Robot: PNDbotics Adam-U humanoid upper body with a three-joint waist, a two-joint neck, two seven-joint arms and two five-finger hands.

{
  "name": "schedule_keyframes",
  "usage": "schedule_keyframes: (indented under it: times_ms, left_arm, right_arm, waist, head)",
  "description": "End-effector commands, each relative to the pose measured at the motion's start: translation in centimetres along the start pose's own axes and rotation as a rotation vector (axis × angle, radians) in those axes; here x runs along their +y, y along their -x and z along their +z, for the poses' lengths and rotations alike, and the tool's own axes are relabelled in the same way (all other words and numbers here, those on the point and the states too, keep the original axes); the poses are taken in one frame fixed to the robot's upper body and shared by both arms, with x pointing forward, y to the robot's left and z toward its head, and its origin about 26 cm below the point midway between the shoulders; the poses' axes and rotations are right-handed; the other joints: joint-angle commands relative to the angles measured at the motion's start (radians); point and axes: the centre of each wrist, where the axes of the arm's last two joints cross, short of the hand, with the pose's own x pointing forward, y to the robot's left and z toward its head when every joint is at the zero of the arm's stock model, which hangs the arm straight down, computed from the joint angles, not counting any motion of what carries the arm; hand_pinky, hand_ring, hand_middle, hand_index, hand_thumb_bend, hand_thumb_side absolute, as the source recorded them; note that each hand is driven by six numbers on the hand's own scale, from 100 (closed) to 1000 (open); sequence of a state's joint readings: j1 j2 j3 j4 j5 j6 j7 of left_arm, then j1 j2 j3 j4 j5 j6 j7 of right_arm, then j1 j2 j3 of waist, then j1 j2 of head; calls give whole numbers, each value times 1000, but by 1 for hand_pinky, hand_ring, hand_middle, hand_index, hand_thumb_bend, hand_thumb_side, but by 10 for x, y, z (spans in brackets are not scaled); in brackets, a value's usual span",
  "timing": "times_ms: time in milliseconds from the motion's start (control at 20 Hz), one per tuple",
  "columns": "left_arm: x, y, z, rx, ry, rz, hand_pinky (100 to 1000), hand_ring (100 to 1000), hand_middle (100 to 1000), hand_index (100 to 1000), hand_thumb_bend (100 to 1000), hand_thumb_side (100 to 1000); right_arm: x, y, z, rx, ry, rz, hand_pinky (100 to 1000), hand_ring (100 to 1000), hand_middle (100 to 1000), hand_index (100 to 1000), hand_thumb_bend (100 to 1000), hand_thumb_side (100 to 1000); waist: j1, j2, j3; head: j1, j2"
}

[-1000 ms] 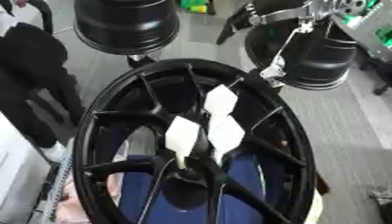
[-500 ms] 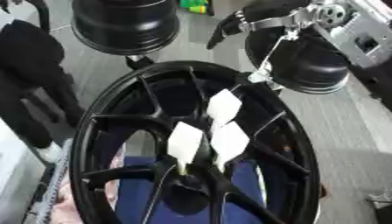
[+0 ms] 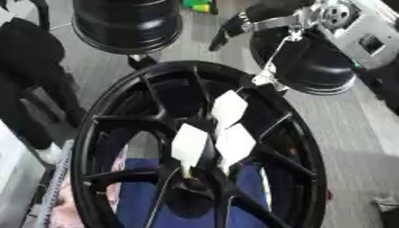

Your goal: Pull the pin out of the wheel hub.

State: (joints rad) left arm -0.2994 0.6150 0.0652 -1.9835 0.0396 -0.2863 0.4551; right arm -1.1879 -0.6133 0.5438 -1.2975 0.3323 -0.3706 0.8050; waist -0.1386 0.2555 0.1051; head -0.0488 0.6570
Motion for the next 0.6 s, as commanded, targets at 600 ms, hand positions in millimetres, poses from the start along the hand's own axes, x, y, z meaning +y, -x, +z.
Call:
schedule_keyframes:
  times_ms: [600]
  left_arm:
    - [4,-6,-8,-38,13,-11,754,813,727,838,206,587]
  right_arm:
    - [-4,-34,4,-178,-130,127,907,888,850,923,324,300]
  waist:
    - [4,-25,3]
  head:
    - [-4,-9]
